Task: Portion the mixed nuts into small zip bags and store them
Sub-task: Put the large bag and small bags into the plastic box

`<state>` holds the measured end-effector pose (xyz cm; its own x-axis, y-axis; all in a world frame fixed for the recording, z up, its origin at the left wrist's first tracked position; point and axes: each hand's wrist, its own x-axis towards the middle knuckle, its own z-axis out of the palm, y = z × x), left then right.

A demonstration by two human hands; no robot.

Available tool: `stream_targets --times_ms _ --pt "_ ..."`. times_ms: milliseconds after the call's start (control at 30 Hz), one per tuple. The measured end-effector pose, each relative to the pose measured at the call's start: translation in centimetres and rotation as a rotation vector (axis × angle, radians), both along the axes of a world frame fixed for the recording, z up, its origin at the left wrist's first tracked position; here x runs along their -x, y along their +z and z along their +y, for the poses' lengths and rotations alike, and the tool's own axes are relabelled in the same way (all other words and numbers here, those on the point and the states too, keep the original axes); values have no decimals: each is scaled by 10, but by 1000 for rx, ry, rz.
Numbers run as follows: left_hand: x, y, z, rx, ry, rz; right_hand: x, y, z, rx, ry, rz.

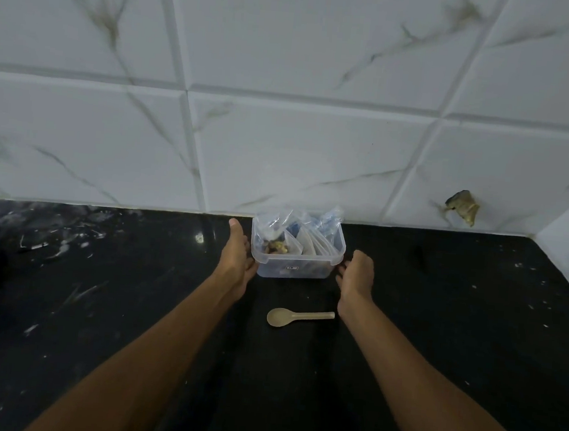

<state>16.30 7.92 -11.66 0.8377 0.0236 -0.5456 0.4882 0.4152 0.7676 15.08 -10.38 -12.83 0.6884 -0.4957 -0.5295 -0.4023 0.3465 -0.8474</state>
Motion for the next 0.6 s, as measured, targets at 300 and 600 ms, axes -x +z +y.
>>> stream_targets --times_ms 300,600 --pt "22 -33 29 -133 129 21 60 -61 -7 1550 1194 -270" --pt "32 -32 38 -104 166 15 40 -60 3 1673 1171 -288"
